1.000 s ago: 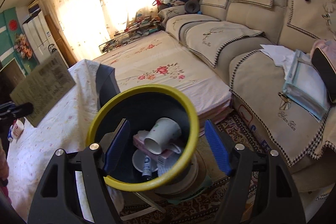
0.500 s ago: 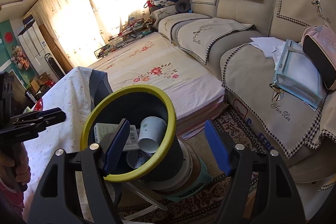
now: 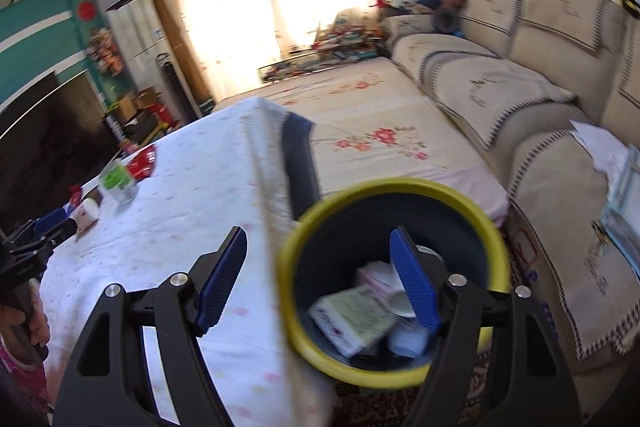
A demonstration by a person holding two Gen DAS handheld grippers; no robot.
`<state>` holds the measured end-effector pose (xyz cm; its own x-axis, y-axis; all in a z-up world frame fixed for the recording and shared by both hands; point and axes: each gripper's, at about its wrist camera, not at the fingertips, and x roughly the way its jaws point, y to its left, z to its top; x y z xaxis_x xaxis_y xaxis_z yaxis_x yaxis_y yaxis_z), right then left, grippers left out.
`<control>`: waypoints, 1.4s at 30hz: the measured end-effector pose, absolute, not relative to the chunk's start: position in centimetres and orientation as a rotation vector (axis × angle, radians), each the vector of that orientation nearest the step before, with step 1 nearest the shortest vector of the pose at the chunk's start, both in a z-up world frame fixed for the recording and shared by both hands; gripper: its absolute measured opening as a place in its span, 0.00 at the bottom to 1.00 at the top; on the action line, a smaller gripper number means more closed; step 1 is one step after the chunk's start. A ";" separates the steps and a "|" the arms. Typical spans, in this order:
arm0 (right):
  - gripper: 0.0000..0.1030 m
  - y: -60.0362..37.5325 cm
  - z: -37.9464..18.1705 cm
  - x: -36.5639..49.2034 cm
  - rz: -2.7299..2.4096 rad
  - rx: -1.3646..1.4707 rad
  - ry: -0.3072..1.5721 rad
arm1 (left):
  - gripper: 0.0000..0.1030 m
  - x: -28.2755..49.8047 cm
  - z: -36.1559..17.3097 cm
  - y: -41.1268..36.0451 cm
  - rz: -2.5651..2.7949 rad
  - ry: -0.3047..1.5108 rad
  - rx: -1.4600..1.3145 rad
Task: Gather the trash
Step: 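Grasp the green-lidded plastic cup with the right gripper, then carry the plastic cup over the bin and open the right gripper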
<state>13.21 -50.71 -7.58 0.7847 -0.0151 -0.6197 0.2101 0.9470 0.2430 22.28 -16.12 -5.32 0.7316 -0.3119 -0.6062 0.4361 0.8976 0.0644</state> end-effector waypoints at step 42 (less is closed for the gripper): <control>0.47 -21.1 -10.0 40.3 0.208 -0.041 0.795 | 0.84 25.1 -9.3 -1.6 -0.144 0.734 -0.013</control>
